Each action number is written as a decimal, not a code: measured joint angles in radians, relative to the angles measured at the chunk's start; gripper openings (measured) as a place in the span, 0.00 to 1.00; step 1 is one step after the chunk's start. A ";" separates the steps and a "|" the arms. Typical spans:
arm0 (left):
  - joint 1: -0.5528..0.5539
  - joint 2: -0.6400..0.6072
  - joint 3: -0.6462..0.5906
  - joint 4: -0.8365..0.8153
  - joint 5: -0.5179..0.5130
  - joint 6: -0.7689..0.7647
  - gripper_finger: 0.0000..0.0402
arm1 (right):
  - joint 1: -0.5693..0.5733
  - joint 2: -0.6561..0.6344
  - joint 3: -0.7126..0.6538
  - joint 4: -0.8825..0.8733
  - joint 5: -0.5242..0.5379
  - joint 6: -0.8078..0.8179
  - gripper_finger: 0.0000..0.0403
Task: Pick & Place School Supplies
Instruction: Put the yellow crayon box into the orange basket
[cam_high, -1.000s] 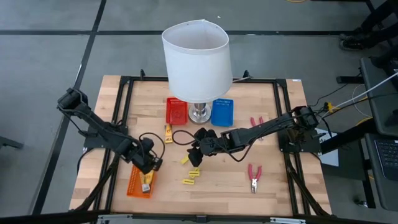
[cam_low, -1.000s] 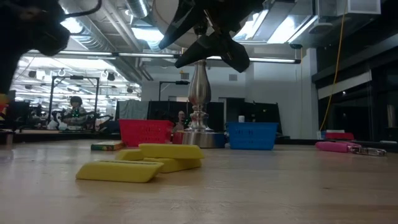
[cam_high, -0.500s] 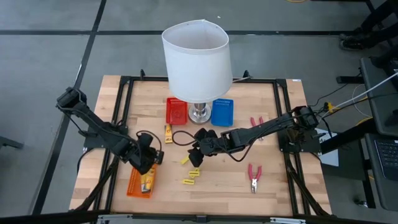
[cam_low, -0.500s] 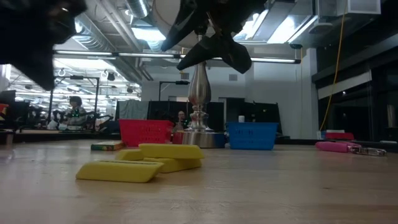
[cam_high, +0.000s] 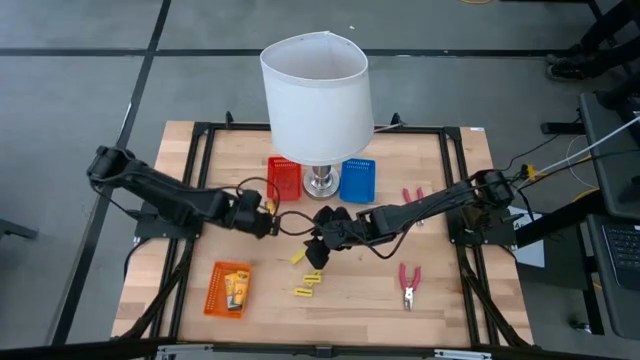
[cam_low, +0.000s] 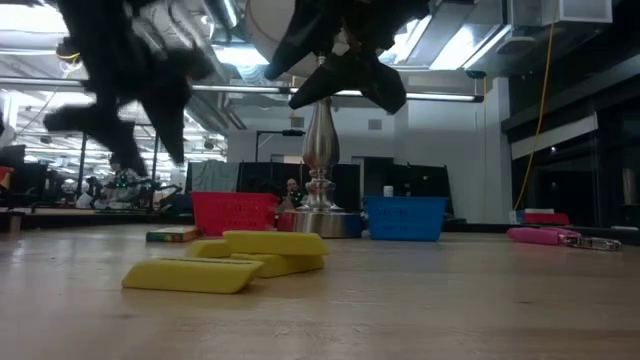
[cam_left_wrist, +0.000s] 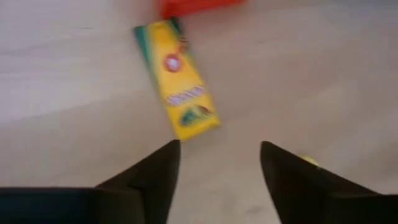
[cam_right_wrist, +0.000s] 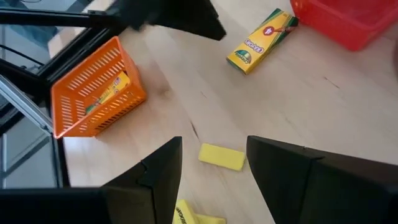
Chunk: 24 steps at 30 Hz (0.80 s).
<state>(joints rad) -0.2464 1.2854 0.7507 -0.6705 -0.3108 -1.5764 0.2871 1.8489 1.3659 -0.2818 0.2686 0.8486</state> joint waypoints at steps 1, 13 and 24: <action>0.016 0.001 -0.032 0.035 0.021 0.001 0.60 | 0.000 -0.005 0.000 -0.015 0.000 -0.003 0.45; 0.096 0.002 -0.221 0.424 0.059 0.036 0.64 | 0.016 -0.042 0.000 -0.107 0.030 -0.023 0.45; 0.179 0.016 -0.222 0.439 0.082 0.098 0.64 | 0.016 -0.047 0.000 -0.124 0.036 -0.019 0.45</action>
<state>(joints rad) -0.0672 1.3017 0.5285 -0.2310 -0.2291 -1.4782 0.3031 1.8018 1.3659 -0.4057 0.3044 0.8291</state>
